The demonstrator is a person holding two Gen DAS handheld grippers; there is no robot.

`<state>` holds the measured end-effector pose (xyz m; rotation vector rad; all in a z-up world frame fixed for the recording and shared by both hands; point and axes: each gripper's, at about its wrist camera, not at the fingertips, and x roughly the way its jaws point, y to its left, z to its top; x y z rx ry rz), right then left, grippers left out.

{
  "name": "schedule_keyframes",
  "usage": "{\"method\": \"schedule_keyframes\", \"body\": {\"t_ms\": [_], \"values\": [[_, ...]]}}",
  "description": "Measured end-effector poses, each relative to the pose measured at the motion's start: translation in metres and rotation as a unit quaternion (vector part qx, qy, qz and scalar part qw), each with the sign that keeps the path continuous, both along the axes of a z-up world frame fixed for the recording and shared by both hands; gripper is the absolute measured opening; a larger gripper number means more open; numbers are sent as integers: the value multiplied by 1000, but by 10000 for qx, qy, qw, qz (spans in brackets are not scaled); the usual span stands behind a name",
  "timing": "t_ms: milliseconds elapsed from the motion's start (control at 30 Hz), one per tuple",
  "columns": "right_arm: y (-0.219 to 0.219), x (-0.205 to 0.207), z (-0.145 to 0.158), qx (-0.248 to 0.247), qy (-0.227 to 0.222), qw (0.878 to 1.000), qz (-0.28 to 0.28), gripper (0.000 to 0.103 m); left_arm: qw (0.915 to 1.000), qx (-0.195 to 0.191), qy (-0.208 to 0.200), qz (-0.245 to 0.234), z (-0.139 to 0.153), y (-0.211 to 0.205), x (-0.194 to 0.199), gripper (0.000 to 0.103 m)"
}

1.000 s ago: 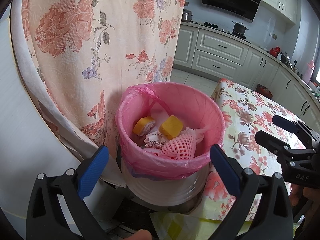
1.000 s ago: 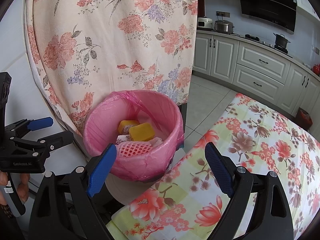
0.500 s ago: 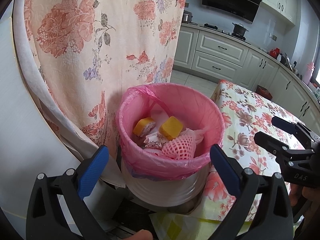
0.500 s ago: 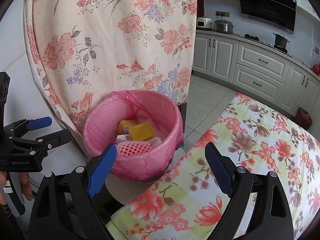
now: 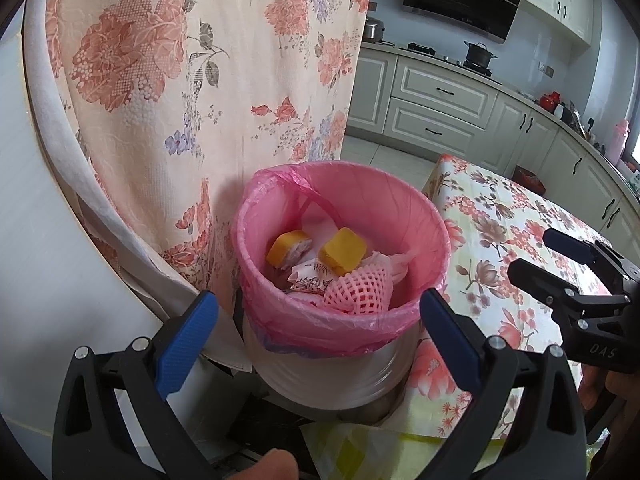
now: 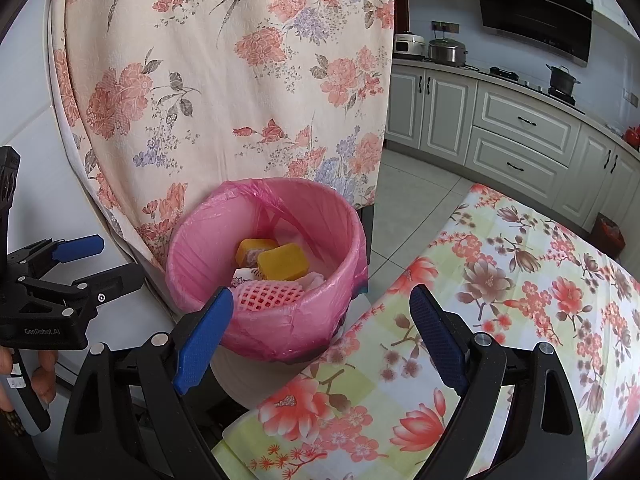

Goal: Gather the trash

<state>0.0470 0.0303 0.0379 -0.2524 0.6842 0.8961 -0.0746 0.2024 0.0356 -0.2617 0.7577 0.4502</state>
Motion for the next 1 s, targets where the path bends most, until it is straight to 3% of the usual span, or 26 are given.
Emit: {"method": "schedule_keyframes", "body": {"t_ms": [1000], "values": [[2, -1, -6, -28, 32, 10000, -11, 85, 10000, 55, 47, 31, -4, -1, -1, 98]]}}
